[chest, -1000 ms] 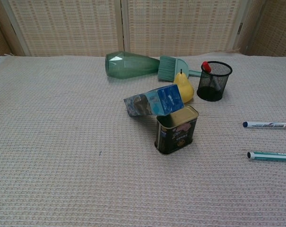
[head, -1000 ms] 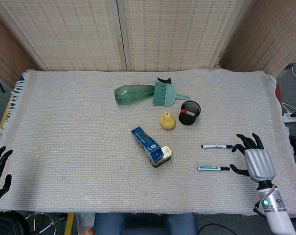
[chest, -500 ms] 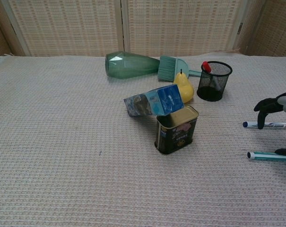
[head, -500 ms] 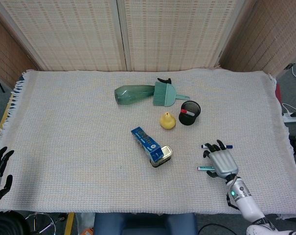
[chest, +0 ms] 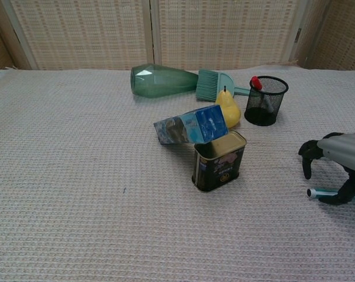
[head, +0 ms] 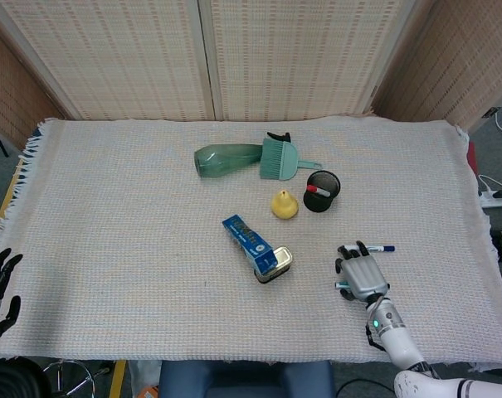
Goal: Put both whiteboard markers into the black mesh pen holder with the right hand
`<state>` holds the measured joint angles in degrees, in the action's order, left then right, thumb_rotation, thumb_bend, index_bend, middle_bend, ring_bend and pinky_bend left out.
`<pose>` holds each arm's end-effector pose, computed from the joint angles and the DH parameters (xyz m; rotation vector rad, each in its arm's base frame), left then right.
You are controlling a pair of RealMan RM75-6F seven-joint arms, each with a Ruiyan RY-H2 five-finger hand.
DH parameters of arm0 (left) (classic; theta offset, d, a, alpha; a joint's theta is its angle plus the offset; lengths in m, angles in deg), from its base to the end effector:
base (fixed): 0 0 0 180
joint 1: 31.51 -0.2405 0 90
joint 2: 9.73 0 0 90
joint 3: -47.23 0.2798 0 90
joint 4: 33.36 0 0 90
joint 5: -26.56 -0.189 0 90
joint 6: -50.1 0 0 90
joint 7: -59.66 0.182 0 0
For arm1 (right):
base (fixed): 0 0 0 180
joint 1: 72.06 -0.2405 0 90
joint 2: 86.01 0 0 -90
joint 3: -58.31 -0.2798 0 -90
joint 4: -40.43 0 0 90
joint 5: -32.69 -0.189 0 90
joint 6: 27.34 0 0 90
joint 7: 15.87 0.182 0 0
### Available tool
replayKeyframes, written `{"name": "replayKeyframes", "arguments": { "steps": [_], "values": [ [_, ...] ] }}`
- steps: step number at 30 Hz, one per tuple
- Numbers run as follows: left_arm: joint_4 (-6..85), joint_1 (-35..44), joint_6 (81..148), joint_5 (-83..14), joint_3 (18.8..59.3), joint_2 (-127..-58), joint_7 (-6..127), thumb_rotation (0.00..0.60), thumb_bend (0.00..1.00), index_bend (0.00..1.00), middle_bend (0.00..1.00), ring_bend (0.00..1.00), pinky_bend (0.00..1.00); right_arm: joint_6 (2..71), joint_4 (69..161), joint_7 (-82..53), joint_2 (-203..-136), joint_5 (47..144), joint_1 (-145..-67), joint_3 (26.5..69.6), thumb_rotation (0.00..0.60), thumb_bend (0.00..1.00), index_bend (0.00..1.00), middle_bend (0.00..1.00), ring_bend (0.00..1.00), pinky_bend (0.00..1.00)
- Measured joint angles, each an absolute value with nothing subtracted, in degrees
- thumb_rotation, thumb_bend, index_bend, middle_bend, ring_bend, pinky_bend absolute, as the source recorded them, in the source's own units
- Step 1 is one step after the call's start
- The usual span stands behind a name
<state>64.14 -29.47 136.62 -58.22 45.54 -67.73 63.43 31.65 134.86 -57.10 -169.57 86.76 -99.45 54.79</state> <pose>-0.3256 0.1985 0.2182 -1.3653 -0.8737 -0.8006 -0.2699 -0.3018 0.0008 1.8189 -0.9920 0.4474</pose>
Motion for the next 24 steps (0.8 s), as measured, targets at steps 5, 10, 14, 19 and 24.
{"name": "replayKeyframes", "arguments": {
  "steps": [5,10,14,19,24],
  "values": [
    [64.02,-29.45,136.52,-58.03,45.46,-67.69,63.16,0.6,0.49,0.11,0.0,0.0,0.1,31.2,133.5,-57.34,-170.55,84.99,-100.38,55.17,0.6,0.18,0.46,0.15,0.21,0.05],
    [63.95,-29.47,136.55,-57.91,45.4,-67.64,62.95,0.6,0.49,0.11,0.0,0.0,0.1,30.67,132.44,-57.01,-171.66,84.22,-101.15,55.7,0.6,0.18,0.52,0.17,0.22,0.06],
    [63.88,-29.48,136.53,-57.91,45.39,-67.58,62.67,0.6,0.49,0.11,0.0,0.0,0.1,31.07,131.96,-56.64,-172.23,84.43,-101.43,55.99,0.6,0.19,0.59,0.18,0.23,0.07],
    [63.83,-29.42,136.35,-57.9,45.43,-67.56,62.54,0.6,0.49,0.12,0.0,0.0,0.1,31.95,131.67,-55.49,-172.48,85.04,-101.53,56.01,0.6,0.24,0.64,0.2,0.25,0.08],
    [63.86,-29.44,136.41,-57.94,45.42,-67.58,62.51,0.6,0.49,0.12,0.0,0.0,0.1,32.4,131.78,-54.59,-172.14,85.5,-101.62,55.93,0.6,0.25,0.66,0.2,0.26,0.08]
  ]
}}
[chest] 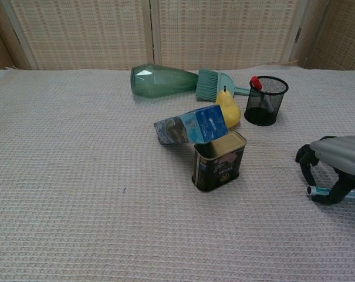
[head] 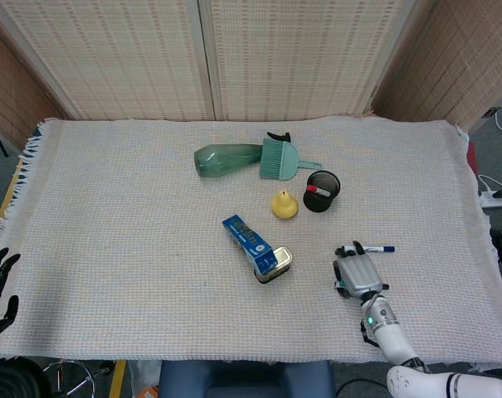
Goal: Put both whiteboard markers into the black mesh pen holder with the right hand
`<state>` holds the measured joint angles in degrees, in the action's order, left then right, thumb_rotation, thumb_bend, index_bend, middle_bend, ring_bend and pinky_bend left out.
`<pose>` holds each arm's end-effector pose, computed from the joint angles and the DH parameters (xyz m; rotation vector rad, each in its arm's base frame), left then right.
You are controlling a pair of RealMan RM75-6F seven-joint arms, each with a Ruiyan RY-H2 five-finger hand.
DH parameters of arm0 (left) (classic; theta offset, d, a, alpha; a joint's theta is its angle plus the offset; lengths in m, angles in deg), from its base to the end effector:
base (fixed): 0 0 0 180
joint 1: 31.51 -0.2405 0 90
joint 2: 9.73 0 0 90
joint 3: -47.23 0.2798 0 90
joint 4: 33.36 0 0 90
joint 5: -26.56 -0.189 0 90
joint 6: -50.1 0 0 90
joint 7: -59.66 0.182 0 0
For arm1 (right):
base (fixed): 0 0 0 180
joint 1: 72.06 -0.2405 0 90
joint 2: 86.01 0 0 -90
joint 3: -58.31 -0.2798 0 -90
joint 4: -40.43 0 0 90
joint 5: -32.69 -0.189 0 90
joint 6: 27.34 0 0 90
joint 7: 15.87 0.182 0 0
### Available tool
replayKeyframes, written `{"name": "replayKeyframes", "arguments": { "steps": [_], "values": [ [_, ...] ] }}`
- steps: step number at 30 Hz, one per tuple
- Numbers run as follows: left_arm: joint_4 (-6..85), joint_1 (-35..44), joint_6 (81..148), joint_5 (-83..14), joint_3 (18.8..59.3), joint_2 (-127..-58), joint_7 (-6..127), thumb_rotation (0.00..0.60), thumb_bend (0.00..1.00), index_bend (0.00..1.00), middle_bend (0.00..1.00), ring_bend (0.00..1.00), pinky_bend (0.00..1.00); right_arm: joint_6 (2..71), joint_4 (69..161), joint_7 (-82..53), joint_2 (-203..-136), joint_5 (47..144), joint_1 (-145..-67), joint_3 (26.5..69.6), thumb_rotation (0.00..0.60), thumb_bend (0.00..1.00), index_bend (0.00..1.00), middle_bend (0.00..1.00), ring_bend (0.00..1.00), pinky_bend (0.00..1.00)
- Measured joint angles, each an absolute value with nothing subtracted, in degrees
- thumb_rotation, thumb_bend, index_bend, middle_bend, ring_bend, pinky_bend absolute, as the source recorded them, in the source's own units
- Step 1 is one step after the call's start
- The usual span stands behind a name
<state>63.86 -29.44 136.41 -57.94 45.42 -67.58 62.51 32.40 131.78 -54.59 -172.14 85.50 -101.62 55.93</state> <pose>-0.3272 0.1990 0.2196 -1.3588 -0.8825 -0.8046 -0.2683 -0.3095 -0.0114 1.8077 -1.0117 0.4647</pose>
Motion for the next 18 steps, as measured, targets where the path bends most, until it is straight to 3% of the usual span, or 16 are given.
{"name": "replayKeyframes", "arguments": {
  "steps": [9,18],
  "values": [
    [63.86,-29.43,136.5,-58.13,45.46,-67.56,62.47,0.6,0.49,0.12,0.0,0.0,0.1,33.92,134.67,-49.74,-169.61,87.98,-101.33,54.35,0.6,0.27,0.67,0.21,0.27,0.09],
    [64.38,-29.74,137.2,-58.77,45.63,-67.29,62.5,0.6,0.48,0.12,0.0,0.0,0.1,33.15,141.7,-33.52,-161.71,91.56,-101.52,47.0,0.6,0.29,0.66,0.22,0.29,0.12]
  ]
}}
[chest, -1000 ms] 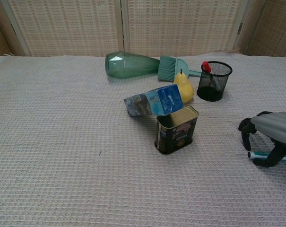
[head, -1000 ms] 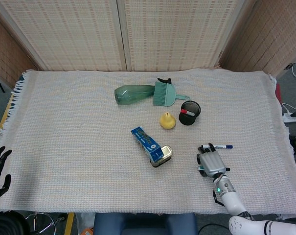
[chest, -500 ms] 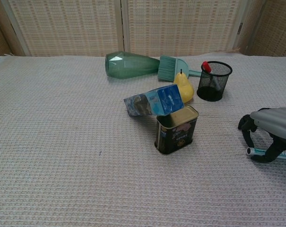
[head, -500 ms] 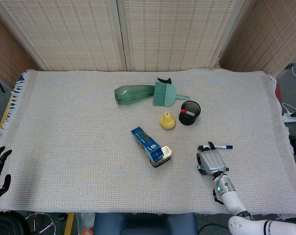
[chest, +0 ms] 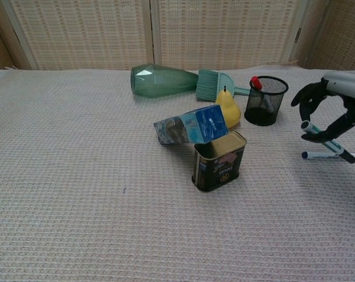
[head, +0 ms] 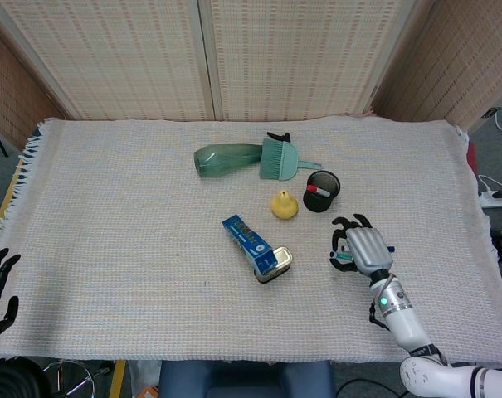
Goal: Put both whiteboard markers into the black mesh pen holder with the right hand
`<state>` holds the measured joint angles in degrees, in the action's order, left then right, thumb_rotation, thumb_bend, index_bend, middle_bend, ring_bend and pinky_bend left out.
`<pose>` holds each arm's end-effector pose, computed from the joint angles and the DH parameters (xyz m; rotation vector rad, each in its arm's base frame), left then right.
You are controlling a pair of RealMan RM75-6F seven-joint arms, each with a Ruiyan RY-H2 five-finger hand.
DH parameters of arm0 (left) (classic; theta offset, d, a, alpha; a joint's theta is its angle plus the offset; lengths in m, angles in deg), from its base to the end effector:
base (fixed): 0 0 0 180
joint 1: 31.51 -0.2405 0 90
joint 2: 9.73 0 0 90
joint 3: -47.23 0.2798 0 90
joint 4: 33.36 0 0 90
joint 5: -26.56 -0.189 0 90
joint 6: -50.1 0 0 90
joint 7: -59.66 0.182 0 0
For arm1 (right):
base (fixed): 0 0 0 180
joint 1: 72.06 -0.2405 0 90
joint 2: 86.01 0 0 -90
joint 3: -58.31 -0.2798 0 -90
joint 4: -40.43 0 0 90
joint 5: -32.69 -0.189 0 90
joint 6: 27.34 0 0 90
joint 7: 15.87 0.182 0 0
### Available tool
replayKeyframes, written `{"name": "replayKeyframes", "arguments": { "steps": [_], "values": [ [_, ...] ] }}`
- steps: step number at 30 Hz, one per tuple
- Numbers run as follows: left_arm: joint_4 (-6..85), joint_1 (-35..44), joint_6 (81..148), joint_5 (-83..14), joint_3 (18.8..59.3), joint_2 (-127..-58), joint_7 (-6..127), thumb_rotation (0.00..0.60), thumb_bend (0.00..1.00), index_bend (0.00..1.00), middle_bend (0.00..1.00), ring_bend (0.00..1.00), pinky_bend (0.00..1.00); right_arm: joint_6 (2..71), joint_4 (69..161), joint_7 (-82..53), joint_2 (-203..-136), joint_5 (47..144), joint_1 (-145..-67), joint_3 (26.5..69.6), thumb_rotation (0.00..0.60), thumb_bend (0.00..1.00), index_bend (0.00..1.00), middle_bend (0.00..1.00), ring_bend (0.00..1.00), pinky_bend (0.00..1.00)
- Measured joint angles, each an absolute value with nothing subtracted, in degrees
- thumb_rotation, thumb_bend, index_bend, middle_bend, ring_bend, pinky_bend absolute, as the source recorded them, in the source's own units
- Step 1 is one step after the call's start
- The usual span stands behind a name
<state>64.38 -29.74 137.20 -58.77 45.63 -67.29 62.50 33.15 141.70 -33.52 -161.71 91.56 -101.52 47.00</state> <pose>-0.3237 0.1967 0.2210 -1.3617 -0.8757 -0.8168 -0.2199 -0.3420 0.0669 1.6045 -1.1936 0.9020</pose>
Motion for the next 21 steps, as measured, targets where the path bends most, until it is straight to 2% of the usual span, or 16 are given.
{"name": "replayKeyframes", "arguments": {
  "steps": [9,14,21],
  "values": [
    [64.47,-29.86,137.52,-58.75,45.54,-67.32,62.85,0.6,0.48,0.12,0.0,0.0,0.1,25.38,140.93,1.07,-153.17,96.02,-102.34,37.03,0.6,0.29,0.65,0.22,0.31,0.17],
    [64.27,-29.78,137.28,-58.09,45.34,-67.55,63.33,0.6,0.49,0.12,0.0,0.0,0.1,17.83,132.85,18.82,-150.48,98.87,-105.13,32.26,0.6,0.3,0.65,0.22,0.31,0.18],
    [63.08,-29.33,135.67,-55.45,44.6,-67.99,63.04,0.6,0.48,0.12,0.0,0.0,0.1,10.5,117.65,26.92,-152.62,102.14,-111.55,30.61,0.6,0.32,0.65,0.22,0.32,0.18]
  ]
}}
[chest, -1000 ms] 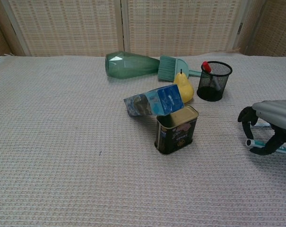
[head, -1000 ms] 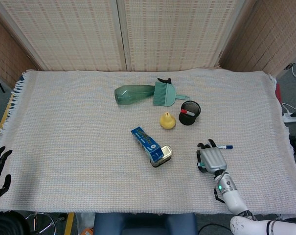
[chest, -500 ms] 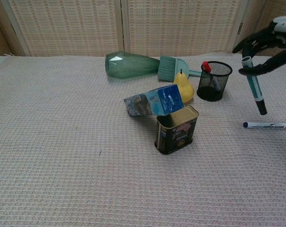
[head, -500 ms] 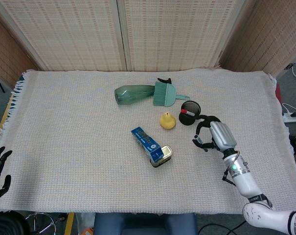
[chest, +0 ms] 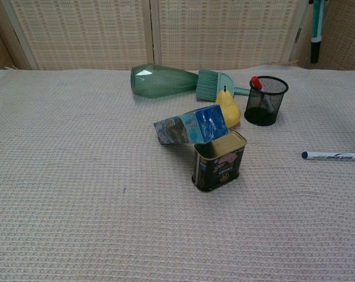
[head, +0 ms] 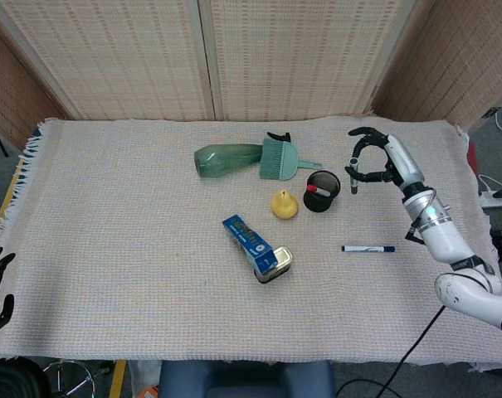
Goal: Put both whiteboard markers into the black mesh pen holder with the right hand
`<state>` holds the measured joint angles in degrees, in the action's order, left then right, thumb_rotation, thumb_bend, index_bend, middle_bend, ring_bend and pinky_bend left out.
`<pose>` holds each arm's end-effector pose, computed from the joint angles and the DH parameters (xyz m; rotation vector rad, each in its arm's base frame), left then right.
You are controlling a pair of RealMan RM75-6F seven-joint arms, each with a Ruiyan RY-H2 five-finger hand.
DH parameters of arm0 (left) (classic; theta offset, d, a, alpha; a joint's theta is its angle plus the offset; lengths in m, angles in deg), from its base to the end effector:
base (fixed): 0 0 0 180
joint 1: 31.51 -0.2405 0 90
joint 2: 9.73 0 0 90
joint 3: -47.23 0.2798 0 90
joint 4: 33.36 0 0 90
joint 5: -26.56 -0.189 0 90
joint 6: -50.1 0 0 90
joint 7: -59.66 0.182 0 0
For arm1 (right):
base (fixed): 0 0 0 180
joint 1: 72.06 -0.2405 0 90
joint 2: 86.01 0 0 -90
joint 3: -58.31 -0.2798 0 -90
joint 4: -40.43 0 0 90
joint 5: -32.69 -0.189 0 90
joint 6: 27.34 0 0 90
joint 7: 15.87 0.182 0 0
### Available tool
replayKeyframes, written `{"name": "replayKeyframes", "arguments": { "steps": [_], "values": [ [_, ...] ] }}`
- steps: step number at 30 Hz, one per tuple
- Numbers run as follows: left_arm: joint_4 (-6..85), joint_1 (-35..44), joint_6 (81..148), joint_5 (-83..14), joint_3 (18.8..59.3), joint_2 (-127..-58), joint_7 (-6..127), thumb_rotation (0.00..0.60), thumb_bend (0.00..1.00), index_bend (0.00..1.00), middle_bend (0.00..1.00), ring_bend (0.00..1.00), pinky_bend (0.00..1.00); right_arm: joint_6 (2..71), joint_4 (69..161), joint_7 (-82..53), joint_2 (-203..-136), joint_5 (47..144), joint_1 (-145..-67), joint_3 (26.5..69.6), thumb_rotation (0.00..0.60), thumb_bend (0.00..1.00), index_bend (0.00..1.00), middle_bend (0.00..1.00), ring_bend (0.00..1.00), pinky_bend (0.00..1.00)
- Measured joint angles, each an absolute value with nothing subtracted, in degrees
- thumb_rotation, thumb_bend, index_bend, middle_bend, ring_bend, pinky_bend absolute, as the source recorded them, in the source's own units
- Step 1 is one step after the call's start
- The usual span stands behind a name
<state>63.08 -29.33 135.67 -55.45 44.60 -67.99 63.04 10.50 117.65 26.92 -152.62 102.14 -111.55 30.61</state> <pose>-0.3357 0.2018 0.2221 -1.3267 -0.8858 -0.7748 -0.1959 -0.4716 0.1839 1.2846 -1.5623 1.4370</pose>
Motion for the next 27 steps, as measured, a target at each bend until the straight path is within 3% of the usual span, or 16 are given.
{"name": "replayKeyframes", "arguments": {
  "steps": [7,18,27],
  "values": [
    [61.5,-28.51,133.56,-53.35,43.95,-68.63,62.28,0.6,0.48,0.12,0.0,0.0,0.1,6.21,104.72,32.31,-159.88,105.78,-117.66,32.46,0.6,0.33,0.64,0.22,0.32,0.19],
    [59.72,-28.16,132.32,-51.68,43.36,-69.01,60.5,0.6,0.49,0.12,0.0,0.0,0.1,4.14,93.09,40.47,-167.79,110.67,-123.09,35.89,0.6,0.33,0.64,0.22,0.32,0.19],
    [58.95,-28.03,131.67,-50.62,43.04,-69.07,59.73,0.6,0.48,0.12,0.0,0.0,0.1,3.37,81.28,48.63,-174.12,114.36,-124.76,41.61,0.6,0.33,0.64,0.22,0.32,0.19]
  ]
}}
